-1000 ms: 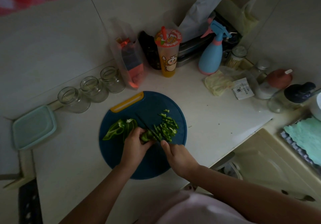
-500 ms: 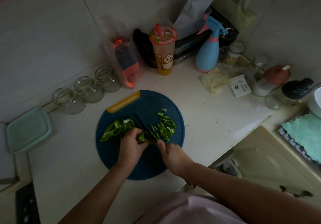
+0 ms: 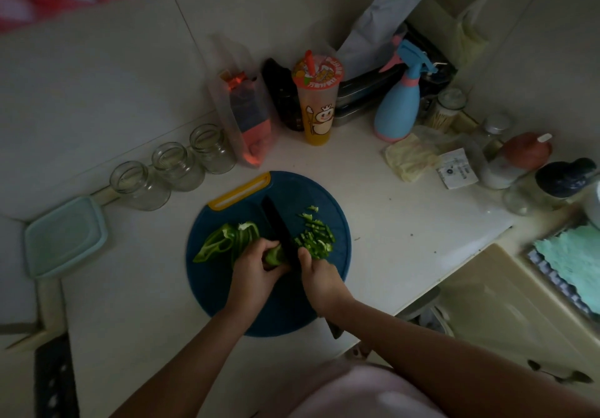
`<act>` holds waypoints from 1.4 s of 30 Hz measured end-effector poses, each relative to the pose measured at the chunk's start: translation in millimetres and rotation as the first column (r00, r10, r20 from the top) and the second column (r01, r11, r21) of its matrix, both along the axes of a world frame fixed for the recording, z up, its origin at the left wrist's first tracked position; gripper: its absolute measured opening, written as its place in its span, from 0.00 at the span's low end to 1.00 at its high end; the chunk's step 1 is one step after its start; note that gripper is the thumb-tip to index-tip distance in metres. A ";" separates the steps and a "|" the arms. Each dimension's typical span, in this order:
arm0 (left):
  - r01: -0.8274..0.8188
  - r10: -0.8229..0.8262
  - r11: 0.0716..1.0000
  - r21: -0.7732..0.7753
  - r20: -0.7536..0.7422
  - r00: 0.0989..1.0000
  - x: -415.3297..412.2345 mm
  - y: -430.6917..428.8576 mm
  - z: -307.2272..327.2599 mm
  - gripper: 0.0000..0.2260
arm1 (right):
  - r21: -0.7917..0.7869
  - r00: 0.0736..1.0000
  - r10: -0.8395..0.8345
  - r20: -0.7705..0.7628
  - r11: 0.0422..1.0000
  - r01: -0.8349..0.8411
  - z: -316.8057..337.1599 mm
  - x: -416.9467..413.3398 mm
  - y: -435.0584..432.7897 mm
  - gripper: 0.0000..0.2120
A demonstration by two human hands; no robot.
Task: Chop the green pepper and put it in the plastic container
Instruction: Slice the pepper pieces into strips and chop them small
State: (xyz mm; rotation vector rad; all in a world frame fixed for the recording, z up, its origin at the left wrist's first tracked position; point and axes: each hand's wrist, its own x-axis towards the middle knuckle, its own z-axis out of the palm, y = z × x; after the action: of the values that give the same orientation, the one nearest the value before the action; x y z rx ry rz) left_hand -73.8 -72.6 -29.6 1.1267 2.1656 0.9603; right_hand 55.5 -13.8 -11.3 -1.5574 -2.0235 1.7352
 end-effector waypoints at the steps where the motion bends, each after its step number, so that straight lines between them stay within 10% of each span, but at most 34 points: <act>1: -0.018 0.017 1.000 0.003 0.026 1.000 1.7 -0.5 1.7 0.18 | -0.014 1.000 -0.020 0.002 1.000 0.020 -0.7 5.0 -0.6 0.25; 42: -0.014 -0.018 0.989 -0.146 -0.215 0.977 3.5 5.7 17.5 0.14 | 0.305 0.946 0.225 0.232 0.907 -0.290 13.2 25.5 -20.5 0.25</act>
State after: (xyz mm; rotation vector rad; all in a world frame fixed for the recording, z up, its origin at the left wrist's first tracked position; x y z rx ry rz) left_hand -70.3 -66.8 -12.1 1.2086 2.3621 0.6911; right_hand 81.0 -34.4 1.9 -1.4447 -2.5599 1.2443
